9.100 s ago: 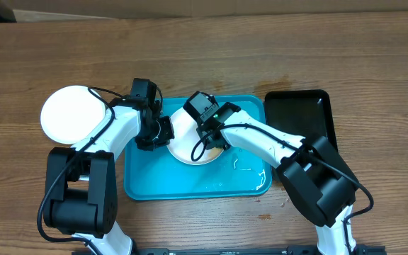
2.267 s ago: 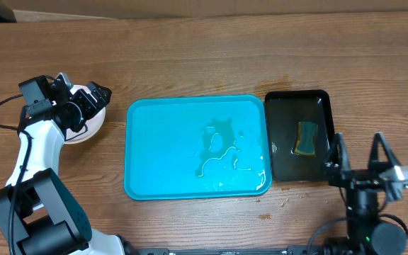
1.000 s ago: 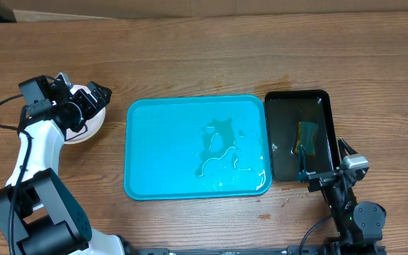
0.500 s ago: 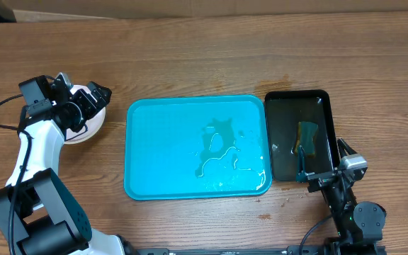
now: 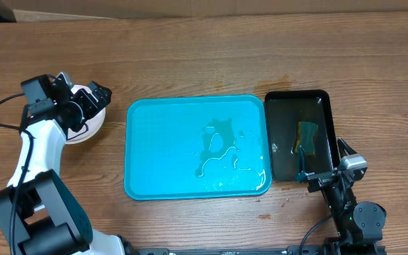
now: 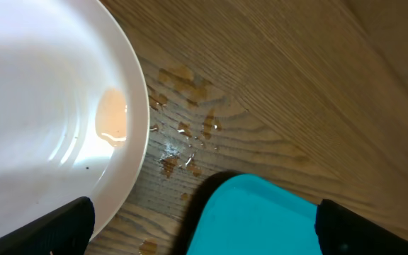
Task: Clean dirty plates on tray and stack at the side
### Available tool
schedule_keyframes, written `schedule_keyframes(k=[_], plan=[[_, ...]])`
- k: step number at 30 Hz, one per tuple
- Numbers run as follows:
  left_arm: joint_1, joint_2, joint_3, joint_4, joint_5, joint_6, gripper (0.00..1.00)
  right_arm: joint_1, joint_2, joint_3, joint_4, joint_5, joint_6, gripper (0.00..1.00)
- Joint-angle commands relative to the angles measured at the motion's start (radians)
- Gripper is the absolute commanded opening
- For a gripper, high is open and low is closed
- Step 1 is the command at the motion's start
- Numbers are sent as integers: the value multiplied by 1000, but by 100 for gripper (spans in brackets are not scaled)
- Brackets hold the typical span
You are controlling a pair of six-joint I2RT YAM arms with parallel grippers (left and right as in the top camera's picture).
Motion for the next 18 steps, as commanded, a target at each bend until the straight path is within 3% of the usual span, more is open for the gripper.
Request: schedule_keyframes(k=[1, 6, 13, 18], plan=[[-79, -110, 21, -8, -141, 23, 100, -2, -11, -11, 3, -5, -4, 100], [-251, -281, 21, -20, -274, 23, 100, -2, -11, -11, 3, -5, -4, 100], [-416, -586, 21, -20, -273, 23, 100, -2, -11, -11, 3, -5, -4, 100], [-462, -803, 12, -34, -275, 33, 100, -2, -11, -11, 3, -5, -4, 100]])
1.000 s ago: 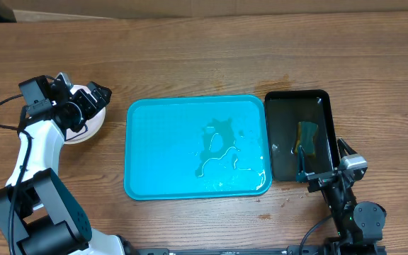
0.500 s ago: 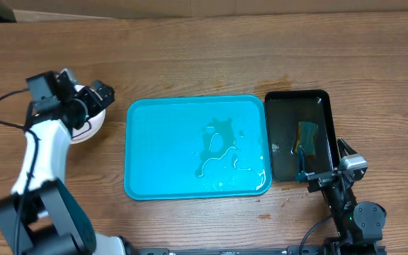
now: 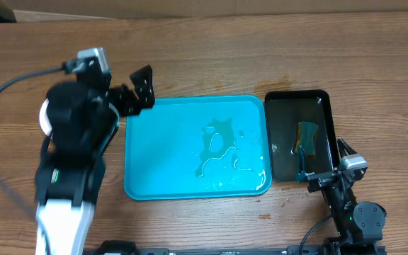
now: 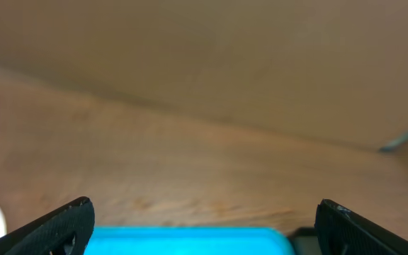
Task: Clean dirty plates on tray and stack at the side
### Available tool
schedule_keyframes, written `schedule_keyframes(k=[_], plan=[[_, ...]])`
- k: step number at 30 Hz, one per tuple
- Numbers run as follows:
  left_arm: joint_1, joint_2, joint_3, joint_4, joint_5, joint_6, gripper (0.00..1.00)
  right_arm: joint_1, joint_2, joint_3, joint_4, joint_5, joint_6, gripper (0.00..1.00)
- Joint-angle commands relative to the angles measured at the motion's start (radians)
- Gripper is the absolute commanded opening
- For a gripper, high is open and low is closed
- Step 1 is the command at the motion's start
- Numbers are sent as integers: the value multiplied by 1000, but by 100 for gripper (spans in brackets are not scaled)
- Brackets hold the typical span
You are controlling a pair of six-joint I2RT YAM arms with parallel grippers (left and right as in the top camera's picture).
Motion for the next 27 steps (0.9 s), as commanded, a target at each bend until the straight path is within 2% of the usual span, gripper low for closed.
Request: schedule_keyframes(k=[1, 7, 14, 17, 21, 23, 27], plan=[[-11, -145, 3, -27, -25, 43, 100, -2, -11, -11, 4, -5, -4, 100], [-11, -407, -158, -75, -37, 68, 100, -2, -11, -11, 4, -5, -4, 100], [-5, -740, -502, -41, -51, 63, 100, -2, -11, -11, 4, -5, -4, 100], [-5, -857, -641, 89, -51, 64, 100, -2, -11, -11, 4, -5, -4, 100], [-5, -982, -801, 420, -62, 64, 100, -2, -11, -11, 4, -5, -4, 100], [-5, -976, -863, 635, -72, 65, 100, -2, -11, -11, 4, -5, -4, 100], [-5, -978, -948, 808, -126, 64, 100, -2, -11, -11, 4, -5, -4, 100]])
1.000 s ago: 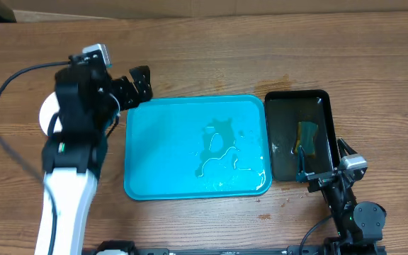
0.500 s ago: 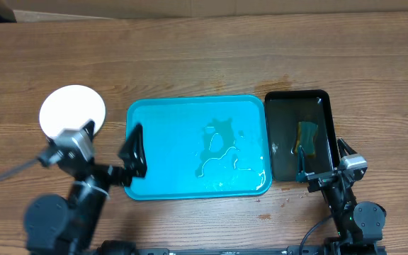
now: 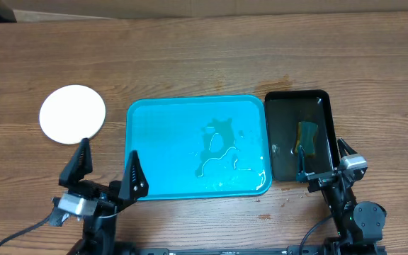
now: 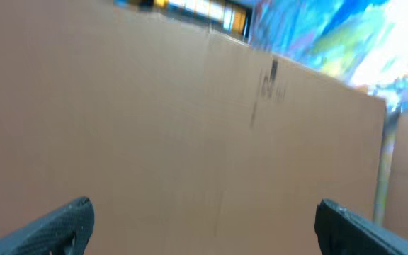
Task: Clean dirty plates on tray and stack at the side
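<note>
A white plate (image 3: 73,114) lies on the table left of the teal tray (image 3: 154,120), apart from both grippers. The tray carries no plates, only a puddle of water (image 3: 218,149). My left gripper (image 3: 107,168) sits low at the table's front edge, by the tray's front left corner. It is open and empty. In the left wrist view the left gripper (image 4: 204,221) faces a brown cardboard wall, with its fingertips (image 4: 66,223) wide apart. My right gripper (image 3: 322,161) rests open at the front right, by the black bin's near edge.
A black bin (image 3: 324,99) holding dark water and a yellow-green sponge (image 3: 307,136) stands right of the tray. A cardboard wall (image 4: 190,106) runs behind the table. Small wet spots (image 3: 283,79) mark the wood near the bin.
My left arm was raised between the plate and the tray's far left corner. It is now at the front edge, pointing level at the cardboard. The plate shows uncovered. The right arm is unchanged.
First my open left gripper was over the white plate at the left, which had a small brownish wet patch. Then it was higher, beside the tray's far left corner. Now it sits at the table's front and the plate lies alone.
</note>
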### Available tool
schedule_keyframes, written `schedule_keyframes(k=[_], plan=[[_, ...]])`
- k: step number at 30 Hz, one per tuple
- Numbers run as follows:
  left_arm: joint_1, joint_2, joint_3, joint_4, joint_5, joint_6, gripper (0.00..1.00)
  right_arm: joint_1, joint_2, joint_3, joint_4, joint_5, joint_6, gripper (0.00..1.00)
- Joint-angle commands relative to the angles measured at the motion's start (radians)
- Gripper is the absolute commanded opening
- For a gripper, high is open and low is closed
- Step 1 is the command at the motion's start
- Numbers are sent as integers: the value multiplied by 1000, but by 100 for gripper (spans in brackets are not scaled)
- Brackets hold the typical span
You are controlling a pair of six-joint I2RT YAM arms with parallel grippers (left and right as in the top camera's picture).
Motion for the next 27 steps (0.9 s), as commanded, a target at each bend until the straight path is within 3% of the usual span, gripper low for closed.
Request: schedule_keyframes(k=[1, 7, 17, 27], plan=[[3, -12, -88, 59, -75, 15, 100, -2, -11, -11, 3, -5, -3, 100], [3, -12, -189, -5, -109, 15, 100, -2, -11, -11, 3, -5, -3, 100], [3, -12, -208, -445, -131, 21, 100, -2, -11, -11, 3, -5, -3, 100], [3, -11, -208, -437, -127, 31, 100, -2, -11, -11, 3, -5, -3, 100]])
